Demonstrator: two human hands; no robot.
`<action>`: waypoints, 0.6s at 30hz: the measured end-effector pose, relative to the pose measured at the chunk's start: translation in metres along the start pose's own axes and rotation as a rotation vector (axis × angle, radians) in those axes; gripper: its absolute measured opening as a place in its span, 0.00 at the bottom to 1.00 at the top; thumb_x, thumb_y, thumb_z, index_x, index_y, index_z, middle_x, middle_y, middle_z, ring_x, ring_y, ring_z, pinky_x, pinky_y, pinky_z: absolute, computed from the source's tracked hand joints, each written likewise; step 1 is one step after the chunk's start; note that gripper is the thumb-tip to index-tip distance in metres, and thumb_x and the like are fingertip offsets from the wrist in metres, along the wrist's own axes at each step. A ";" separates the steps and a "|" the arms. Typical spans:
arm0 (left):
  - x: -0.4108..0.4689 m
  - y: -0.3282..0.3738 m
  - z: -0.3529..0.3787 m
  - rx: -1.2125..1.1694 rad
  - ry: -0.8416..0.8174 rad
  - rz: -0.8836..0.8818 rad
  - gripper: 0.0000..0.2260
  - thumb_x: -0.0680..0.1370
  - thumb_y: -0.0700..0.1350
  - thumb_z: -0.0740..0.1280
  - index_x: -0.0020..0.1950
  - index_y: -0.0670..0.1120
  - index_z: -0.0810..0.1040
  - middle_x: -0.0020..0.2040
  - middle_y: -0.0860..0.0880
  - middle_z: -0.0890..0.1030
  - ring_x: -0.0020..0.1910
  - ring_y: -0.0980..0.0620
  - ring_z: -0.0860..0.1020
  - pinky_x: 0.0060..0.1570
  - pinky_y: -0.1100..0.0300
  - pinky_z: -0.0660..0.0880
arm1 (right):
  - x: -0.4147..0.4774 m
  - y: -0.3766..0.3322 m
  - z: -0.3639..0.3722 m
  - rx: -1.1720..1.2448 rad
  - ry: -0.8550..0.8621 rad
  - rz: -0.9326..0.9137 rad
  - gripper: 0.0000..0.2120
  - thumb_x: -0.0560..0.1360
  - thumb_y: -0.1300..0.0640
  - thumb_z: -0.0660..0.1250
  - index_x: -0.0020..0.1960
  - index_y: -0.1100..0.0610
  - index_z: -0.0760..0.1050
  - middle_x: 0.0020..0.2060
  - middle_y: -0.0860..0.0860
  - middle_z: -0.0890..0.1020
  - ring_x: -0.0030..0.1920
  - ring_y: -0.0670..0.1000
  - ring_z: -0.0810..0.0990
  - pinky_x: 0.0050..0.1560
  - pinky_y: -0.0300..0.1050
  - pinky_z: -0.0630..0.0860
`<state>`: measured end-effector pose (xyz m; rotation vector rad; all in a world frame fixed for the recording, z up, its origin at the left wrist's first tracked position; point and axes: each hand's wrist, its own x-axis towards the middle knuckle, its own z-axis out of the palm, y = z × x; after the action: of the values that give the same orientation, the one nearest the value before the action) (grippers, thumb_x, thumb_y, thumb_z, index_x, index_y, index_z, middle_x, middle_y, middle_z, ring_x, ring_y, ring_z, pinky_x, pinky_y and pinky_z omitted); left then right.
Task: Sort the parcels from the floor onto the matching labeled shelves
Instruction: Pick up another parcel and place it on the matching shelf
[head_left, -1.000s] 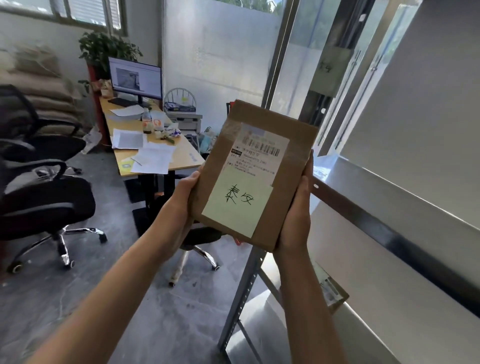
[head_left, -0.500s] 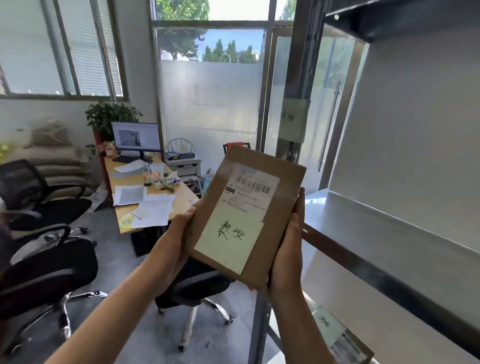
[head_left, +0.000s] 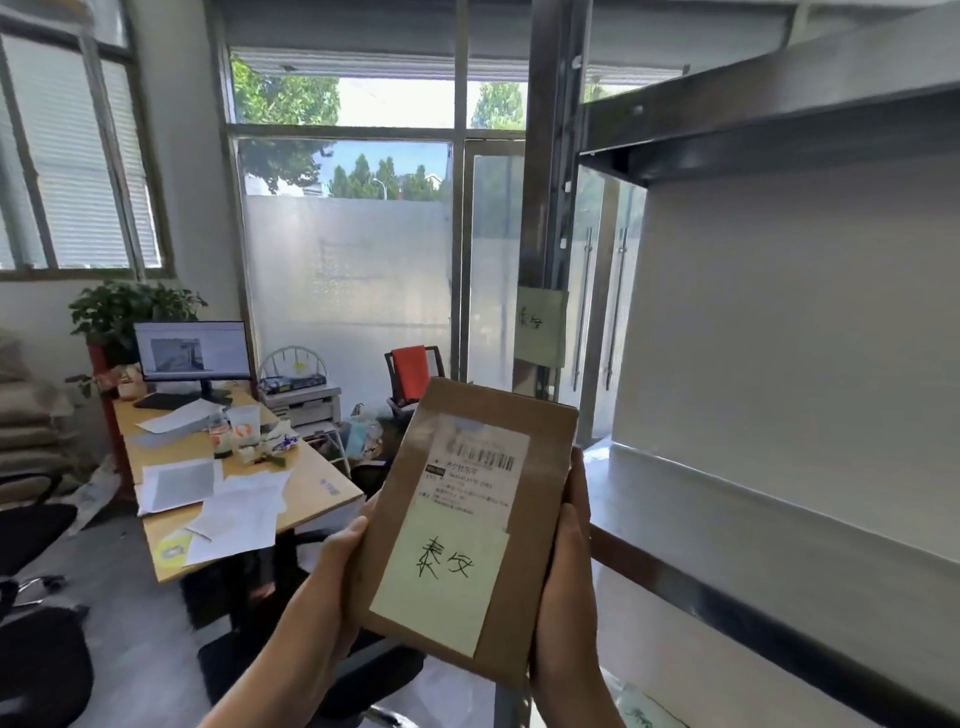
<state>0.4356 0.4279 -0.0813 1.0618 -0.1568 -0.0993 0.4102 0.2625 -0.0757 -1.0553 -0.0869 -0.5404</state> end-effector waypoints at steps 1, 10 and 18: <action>0.005 -0.004 -0.003 0.011 -0.007 0.000 0.18 0.84 0.48 0.51 0.61 0.52 0.79 0.49 0.45 0.88 0.42 0.47 0.85 0.43 0.50 0.75 | -0.001 0.001 0.000 -0.037 -0.017 -0.004 0.20 0.86 0.47 0.49 0.77 0.37 0.61 0.72 0.45 0.75 0.63 0.42 0.80 0.61 0.43 0.80; 0.037 -0.004 -0.009 0.064 -0.188 -0.067 0.14 0.82 0.49 0.57 0.57 0.54 0.83 0.49 0.44 0.87 0.44 0.46 0.86 0.38 0.52 0.82 | -0.006 -0.004 0.011 -0.143 0.062 0.073 0.27 0.76 0.31 0.53 0.73 0.36 0.68 0.65 0.51 0.82 0.61 0.57 0.83 0.62 0.59 0.79; 0.029 0.001 -0.035 0.234 -0.456 -0.096 0.35 0.60 0.53 0.80 0.65 0.61 0.74 0.55 0.48 0.86 0.55 0.43 0.85 0.55 0.44 0.79 | -0.024 -0.012 0.024 -0.486 0.107 -0.014 0.44 0.65 0.40 0.78 0.75 0.32 0.59 0.66 0.44 0.80 0.59 0.50 0.84 0.55 0.54 0.84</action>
<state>0.4704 0.4538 -0.0947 1.2685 -0.5396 -0.4193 0.3879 0.2871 -0.0617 -1.4960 0.1393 -0.6473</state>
